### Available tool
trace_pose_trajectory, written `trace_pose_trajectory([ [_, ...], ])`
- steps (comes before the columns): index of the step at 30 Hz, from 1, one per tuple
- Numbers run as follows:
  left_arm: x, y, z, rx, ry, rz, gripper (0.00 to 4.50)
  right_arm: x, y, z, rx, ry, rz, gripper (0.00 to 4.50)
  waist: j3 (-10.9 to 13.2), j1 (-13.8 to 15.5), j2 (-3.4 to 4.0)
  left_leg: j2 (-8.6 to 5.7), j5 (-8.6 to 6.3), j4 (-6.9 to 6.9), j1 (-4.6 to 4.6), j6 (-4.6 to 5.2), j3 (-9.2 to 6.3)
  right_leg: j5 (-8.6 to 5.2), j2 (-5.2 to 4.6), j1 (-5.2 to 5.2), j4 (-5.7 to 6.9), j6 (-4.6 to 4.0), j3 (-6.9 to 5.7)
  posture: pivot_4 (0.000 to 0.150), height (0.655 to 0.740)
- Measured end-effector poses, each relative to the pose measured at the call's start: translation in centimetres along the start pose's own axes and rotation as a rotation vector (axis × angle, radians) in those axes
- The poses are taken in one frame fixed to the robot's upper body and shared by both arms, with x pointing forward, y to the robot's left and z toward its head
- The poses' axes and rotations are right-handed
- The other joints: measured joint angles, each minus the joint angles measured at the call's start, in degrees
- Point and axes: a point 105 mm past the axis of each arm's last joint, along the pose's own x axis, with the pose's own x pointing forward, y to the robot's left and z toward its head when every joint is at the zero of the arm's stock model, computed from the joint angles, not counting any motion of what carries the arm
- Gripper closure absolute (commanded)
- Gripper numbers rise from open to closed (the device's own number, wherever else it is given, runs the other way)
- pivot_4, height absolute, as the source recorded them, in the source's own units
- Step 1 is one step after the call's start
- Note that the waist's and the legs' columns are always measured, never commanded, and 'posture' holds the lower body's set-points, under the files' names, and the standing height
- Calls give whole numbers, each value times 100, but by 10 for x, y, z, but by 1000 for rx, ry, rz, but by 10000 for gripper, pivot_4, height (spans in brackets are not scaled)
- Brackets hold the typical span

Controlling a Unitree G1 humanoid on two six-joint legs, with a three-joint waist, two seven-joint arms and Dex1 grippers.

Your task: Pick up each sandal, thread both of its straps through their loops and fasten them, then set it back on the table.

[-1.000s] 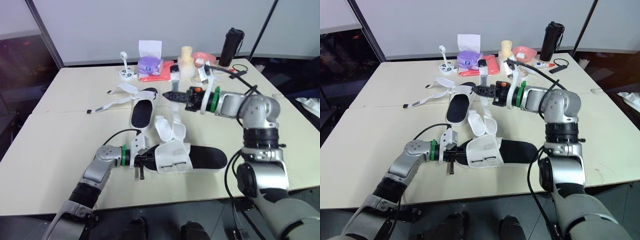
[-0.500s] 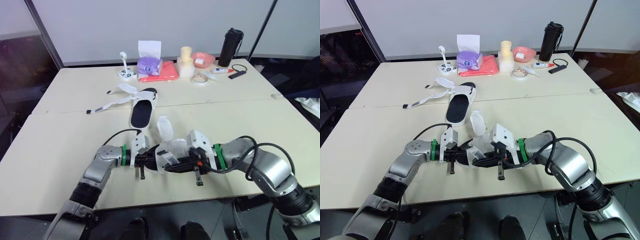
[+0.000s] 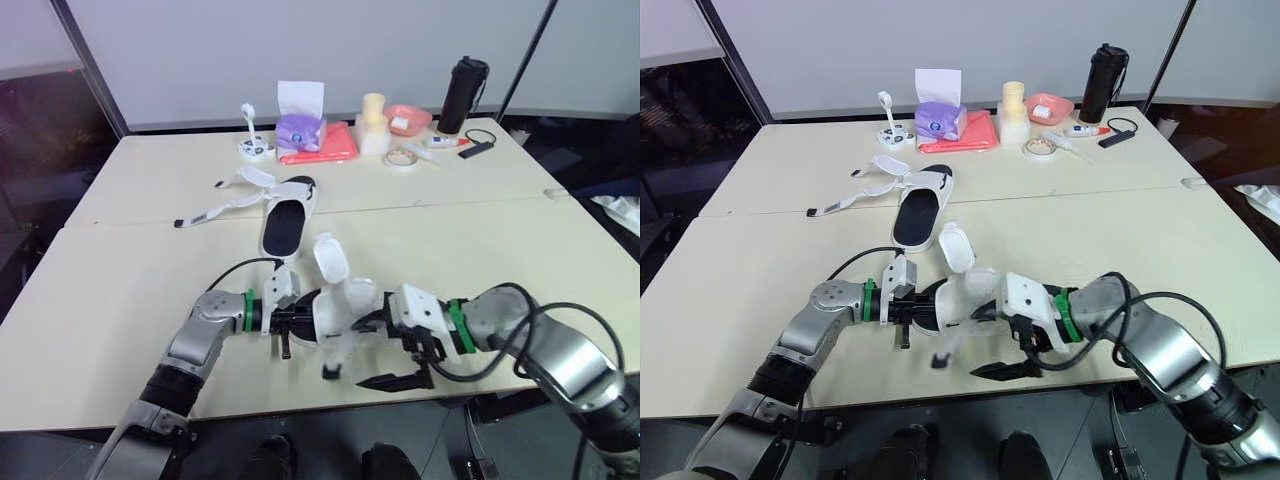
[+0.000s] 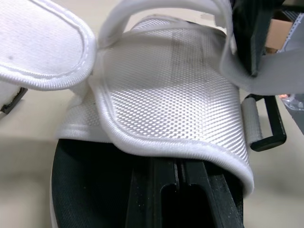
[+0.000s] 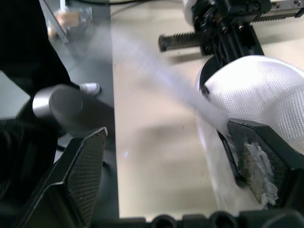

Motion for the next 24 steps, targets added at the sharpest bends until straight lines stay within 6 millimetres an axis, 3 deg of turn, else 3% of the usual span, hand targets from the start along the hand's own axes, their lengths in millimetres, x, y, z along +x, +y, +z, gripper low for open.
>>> trace_pose_trajectory([
  [8,0,-1,0,-4,-2,-10,45000,-22,20,-14,179,-9,-2,296,-2,32,-3,3,-8,0,2,12,-8,1,-1,26,-38,0,-10,1500,7400],
  [11,-2,-1,-2,-8,3,-4,45000,-18,31,-26,268,2,23,296,0,48,-1,4,-8,0,1,12,-5,1,-2,21,-39,-1,-5,1500,7400],
  [17,-2,-1,-2,-9,3,-6,45000,-17,27,-26,399,-24,-15,296,0,86,-4,7,-8,1,1,12,-6,0,-1,23,-46,-2,-6,1500,7400],
  [24,-2,-4,-4,-12,1,-1,45000,0,25,-29,672,-103,-32,296,0,103,-5,7,-9,0,-1,13,-9,0,-2,24,-51,-3,-6,1500,7400],
])
